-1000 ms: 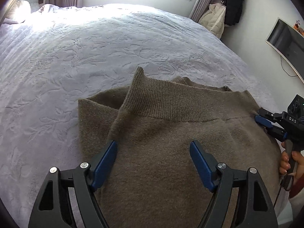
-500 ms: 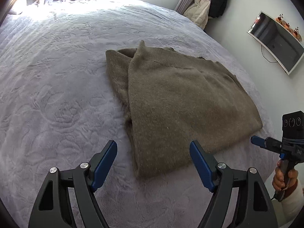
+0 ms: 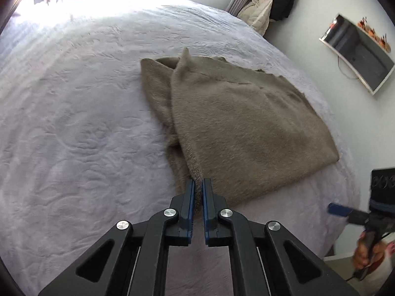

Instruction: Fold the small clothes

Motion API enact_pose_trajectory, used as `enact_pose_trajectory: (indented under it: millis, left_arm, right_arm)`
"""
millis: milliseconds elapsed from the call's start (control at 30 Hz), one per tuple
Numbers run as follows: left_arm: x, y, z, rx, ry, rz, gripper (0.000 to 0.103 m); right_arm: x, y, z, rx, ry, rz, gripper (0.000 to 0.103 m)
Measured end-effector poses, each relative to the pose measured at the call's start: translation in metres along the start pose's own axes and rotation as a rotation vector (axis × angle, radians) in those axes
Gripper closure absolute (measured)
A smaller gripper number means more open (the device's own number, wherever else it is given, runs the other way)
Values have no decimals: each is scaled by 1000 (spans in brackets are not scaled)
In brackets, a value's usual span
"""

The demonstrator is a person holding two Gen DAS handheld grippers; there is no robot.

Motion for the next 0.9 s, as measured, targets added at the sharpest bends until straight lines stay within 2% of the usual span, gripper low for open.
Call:
enact_pose_trajectory:
  millis: [100, 233, 400, 533, 900]
  left_arm:
    - [12, -4, 11, -14, -36, -7, 96]
    - [5, -2, 15, -48, 1, -34, 96]
    - [-6, 4, 23, -84, 31, -126, 96]
    - [-10, 10, 35, -77, 12, -180, 96]
    - [-28, 10, 65, -114, 4, -247, 96]
  right_arm:
    - [3, 1, 2, 15, -2, -1, 47]
    - [10, 2, 6, 36, -10, 13, 47]
    - [10, -8, 12, 0, -24, 69, 47]
    - [8, -12, 19, -5, -26, 93, 46]
    - [5, -19, 41, -6, -29, 118, 44]
Point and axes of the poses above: each gripper's, at about its wrist camera, not at the fingertips, and x roughly the way its jaws point, y to its right, z to its underside, the point moved 2 cm from there along x, roughly the way its jaws point, and after that the axes turned 14 degrees about -z, right-handed, at the moved point
